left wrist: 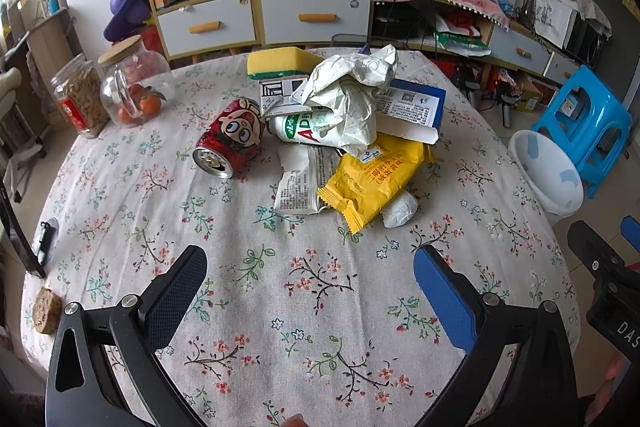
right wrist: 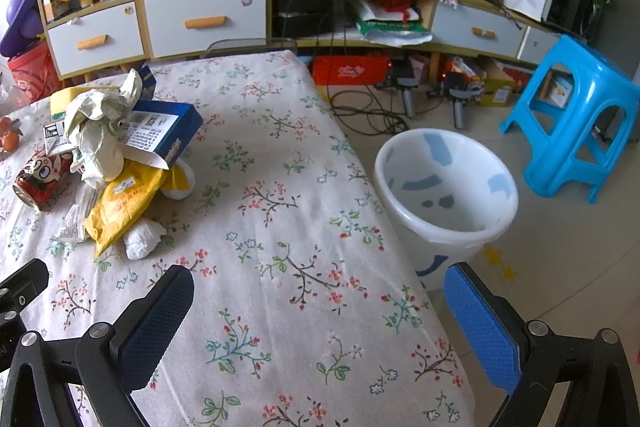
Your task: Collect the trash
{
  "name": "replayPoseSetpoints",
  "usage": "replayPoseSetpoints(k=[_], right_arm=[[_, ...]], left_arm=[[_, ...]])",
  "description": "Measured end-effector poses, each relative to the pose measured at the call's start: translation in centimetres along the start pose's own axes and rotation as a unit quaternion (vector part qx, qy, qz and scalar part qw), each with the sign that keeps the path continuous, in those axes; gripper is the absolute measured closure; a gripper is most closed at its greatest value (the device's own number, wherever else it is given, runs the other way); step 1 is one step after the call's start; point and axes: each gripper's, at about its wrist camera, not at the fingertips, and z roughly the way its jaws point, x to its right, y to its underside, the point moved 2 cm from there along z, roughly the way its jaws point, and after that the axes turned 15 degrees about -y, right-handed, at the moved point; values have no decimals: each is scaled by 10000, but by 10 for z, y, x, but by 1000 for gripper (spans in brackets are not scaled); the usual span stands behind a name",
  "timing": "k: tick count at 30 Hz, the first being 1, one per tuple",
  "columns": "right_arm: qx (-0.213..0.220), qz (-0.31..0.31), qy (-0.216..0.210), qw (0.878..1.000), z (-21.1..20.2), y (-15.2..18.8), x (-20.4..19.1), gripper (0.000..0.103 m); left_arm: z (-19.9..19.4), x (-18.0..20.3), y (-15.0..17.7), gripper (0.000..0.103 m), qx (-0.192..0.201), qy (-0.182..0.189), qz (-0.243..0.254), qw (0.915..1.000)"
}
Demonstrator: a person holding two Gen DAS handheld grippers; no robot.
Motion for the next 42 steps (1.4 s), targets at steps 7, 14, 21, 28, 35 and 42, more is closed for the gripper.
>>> replayPoseSetpoints(k=[7, 14, 21, 28, 35, 42], right_arm=[[5, 2, 2, 10000, 0, 0, 0, 0], [-3, 4, -3, 10000, 0, 0, 0, 0], [6, -4, 6, 10000, 0, 0, 0, 0], [8, -4, 1, 10000, 0, 0, 0, 0], [10, 7, 2, 10000, 0, 0, 0, 0], [15, -9, 14, 10000, 0, 0, -1, 0]], left_arm=[[0, 0, 1, 0, -10, -4, -9, 10000], [0, 0, 1, 0, -13, -1, -14, 10000], [0, 0, 1, 0, -8, -6, -5, 10000], [0, 0, 0, 0, -12, -18, -14, 10000], [0, -2, 0, 0, -23, -6, -47, 10000], [1, -4, -1, 0, -102, 87, -71, 9999]])
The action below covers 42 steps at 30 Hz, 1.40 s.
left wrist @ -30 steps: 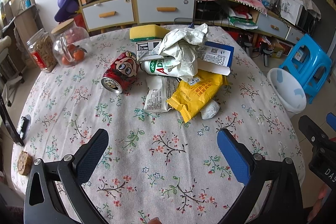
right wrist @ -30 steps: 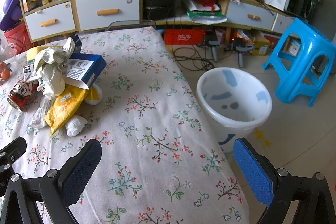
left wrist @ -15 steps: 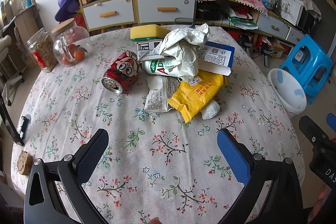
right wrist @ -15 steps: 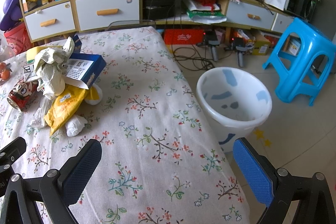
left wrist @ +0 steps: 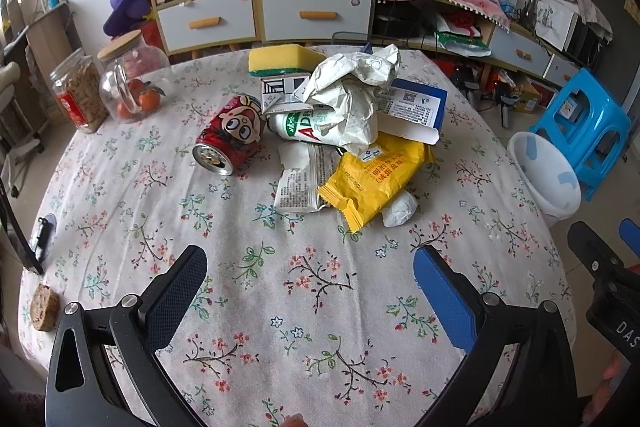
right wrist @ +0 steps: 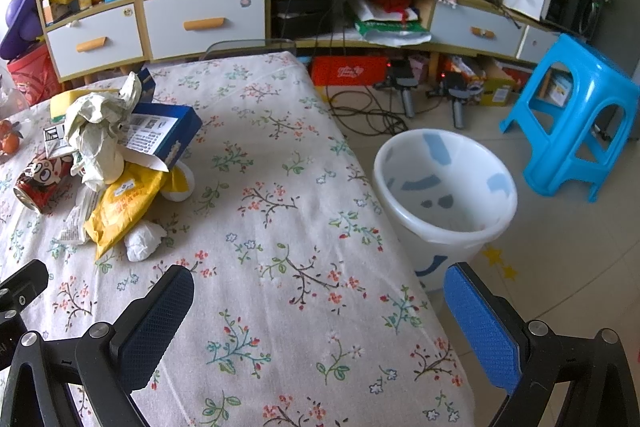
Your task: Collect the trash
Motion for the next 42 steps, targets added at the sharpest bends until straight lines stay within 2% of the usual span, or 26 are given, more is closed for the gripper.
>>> replayPoseSetpoints(k=[5, 7, 10, 14, 19, 24, 26, 28, 30, 33, 36, 39, 42], right_arm=[[-69, -21, 29, 10000, 2, -2, 0, 0], [-139, -11, -66, 9999, 4, -2, 1, 0], [-231, 115, -267, 9993, 6, -3, 1, 0], [-365, 49, -268, 9990, 9, -8, 1, 0], [-548, 17, -570, 9969, 14, -31, 2, 0], [-718, -16, -704, 9949, 28, -59, 3, 0], [-681, -16, -689, 9953, 34, -66, 4, 0], [-463, -20, -676, 9966, 39, -71, 8, 0], [-383, 45, -517, 9979, 47, -73, 14, 0], [-531, 310, -657, 9959, 61, -76, 26, 0], [-653, 651, -790, 9926, 74, -80, 38, 0], [-695, 828, -735, 9914, 81, -81, 50, 0], [-762, 1156, -945, 9858, 87, -81, 60, 0]], left_arm=[[-3, -5, -8, 0, -243, 379, 2, 9990], [-5, -10, -13, 0, -216, 416, 27, 9989], [-6, -18, -22, 0, -138, 279, 97, 9995], [2, -27, -41, 0, -313, 479, 175, 9982], [14, -34, -76, 0, -305, 497, 314, 9978], [35, -43, -120, 0, -297, 368, 145, 9988], [50, -44, -139, 0, -373, 366, 97, 9986], [66, -42, -155, 0, -407, 287, 172, 9986], [81, -41, -164, 1, -549, 381, 146, 9977], [109, -39, -172, 5, -851, 504, 46, 9951], [125, -33, -175, 7, -925, 596, 15, 9939], [137, -27, -176, 10, -987, 867, -68, 9913], [145, -24, -177, 32, -1058, 1026, -217, 9888]])
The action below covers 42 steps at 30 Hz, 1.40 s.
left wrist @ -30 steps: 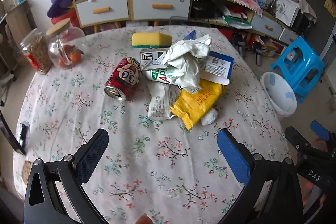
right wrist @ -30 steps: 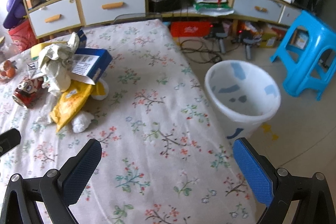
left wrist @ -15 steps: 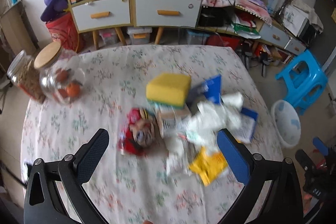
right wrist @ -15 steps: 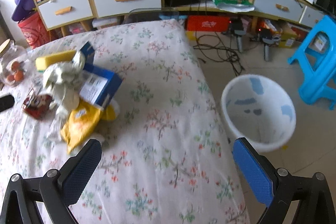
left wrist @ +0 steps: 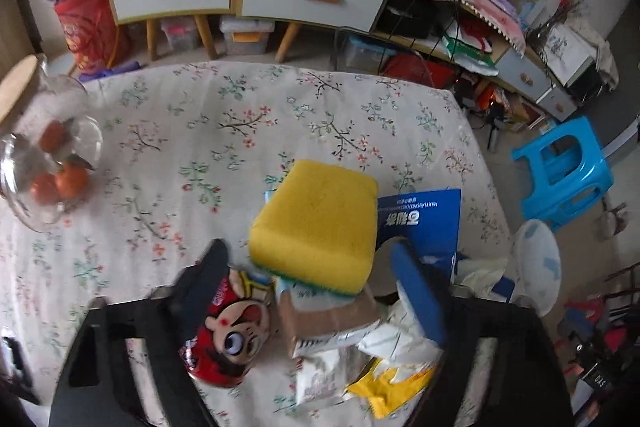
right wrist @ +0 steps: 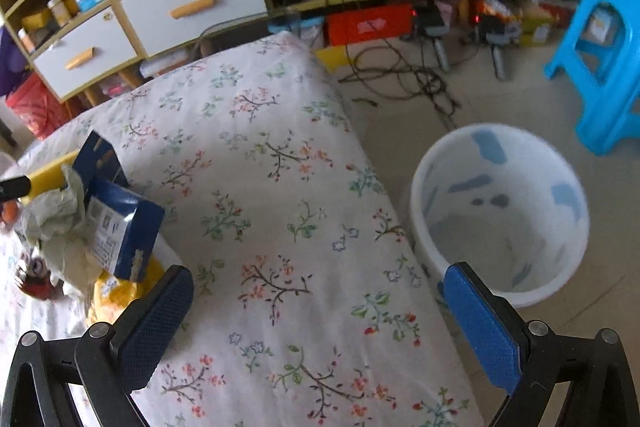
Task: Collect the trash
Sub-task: 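Grasp the yellow sponge with the left tool while the right tool grasps the blue box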
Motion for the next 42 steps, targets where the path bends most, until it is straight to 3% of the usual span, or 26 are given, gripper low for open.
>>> replayPoseSetpoints(k=[1, 5, 12, 20, 24, 26, 32, 42], right_arm=[[-6, 93, -100, 9999, 1, 0, 2, 0], [-4, 293, -442, 9986, 3, -2, 5, 0], [-157, 335, -969, 9946, 21, -5, -9, 1], [-416, 561, -1640, 9840, 51, -4, -28, 15], [-438, 797, -1977, 9760, 57, -4, -34, 22], [-442, 877, -2082, 9731, 60, -2, -39, 23], [-341, 1078, -2236, 9681, 65, 0, -48, 26], [-328, 1016, -2136, 9711, 82, 5, -62, 37]], left_arm=[[2, 0, 0, 42, -36, 71, -46, 10000], [-6, 0, 5, 48, 116, 20, -65, 9999], [-53, -8, 33, 52, 630, -149, -64, 9979], [-94, -14, 87, 53, 1308, -100, -77, 9913], [-87, -17, 97, 53, 1009, 243, -272, 9942], [-85, -19, 98, 53, 1024, 116, -331, 9941], [-89, -22, 104, 53, 978, 222, -437, 9940], [-95, -35, 109, 53, 969, 195, -540, 9936]])
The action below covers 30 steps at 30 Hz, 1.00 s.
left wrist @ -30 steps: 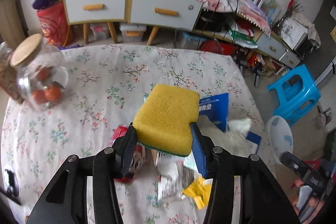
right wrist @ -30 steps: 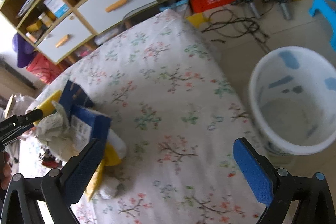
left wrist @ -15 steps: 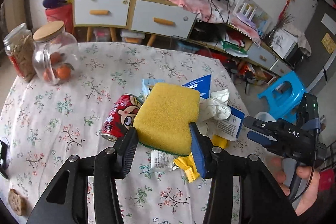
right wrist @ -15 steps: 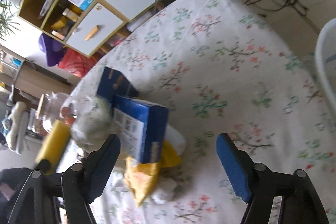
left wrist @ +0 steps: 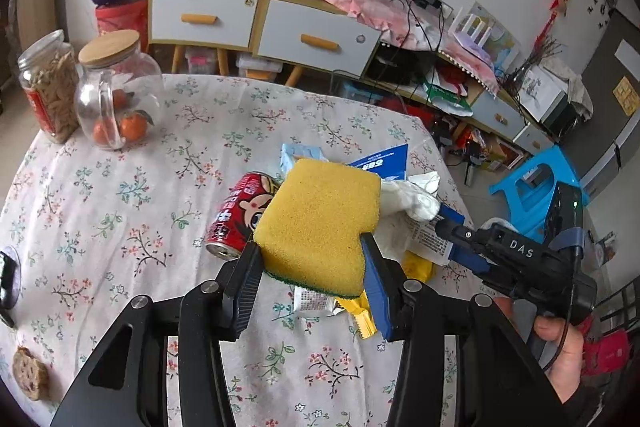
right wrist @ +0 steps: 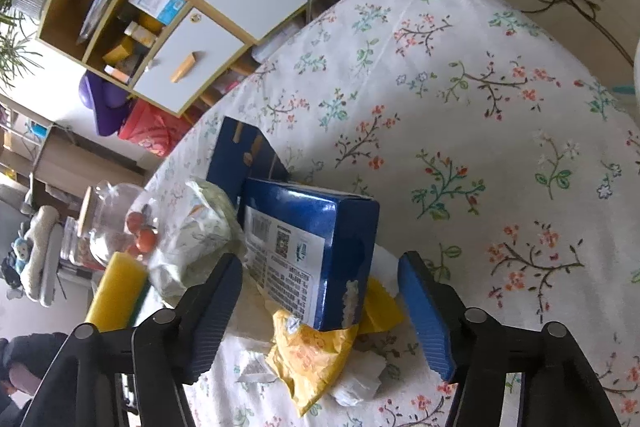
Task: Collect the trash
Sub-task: 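Grasp the yellow sponge with the left tool while the right tool grasps the blue box, then carry the blue box and yellow sponge to the white wastebasket and release both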
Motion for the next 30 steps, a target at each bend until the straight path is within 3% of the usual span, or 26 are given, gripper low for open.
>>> replayPoseSetpoints(k=[2, 4, 7, 19, 25, 30], right_arm=[[41, 48, -8, 10000, 1, 0, 2, 44], [13, 30, -19, 10000, 2, 2, 1, 65], [62, -111, -11, 9999, -4, 3, -5, 70], [483, -469, 13, 9977, -64, -5, -20, 75], [790, -409, 10, 9960, -98, -12, -10, 75], [1154, -305, 271, 9925, -132, -20, 8, 75]], left_arm=[[-1, -1, -1, 53, 18, -6, -23, 10000], [-1, -1, -1, 53, 32, -8, -34, 10000], [-3, 1, -3, 53, 61, 37, -51, 10000], [-13, 31, -3, 53, 239, 255, 116, 9993], [-13, 52, 1, 53, 229, 377, 252, 9987], [-11, 72, 5, 53, 189, 477, 394, 9979]])
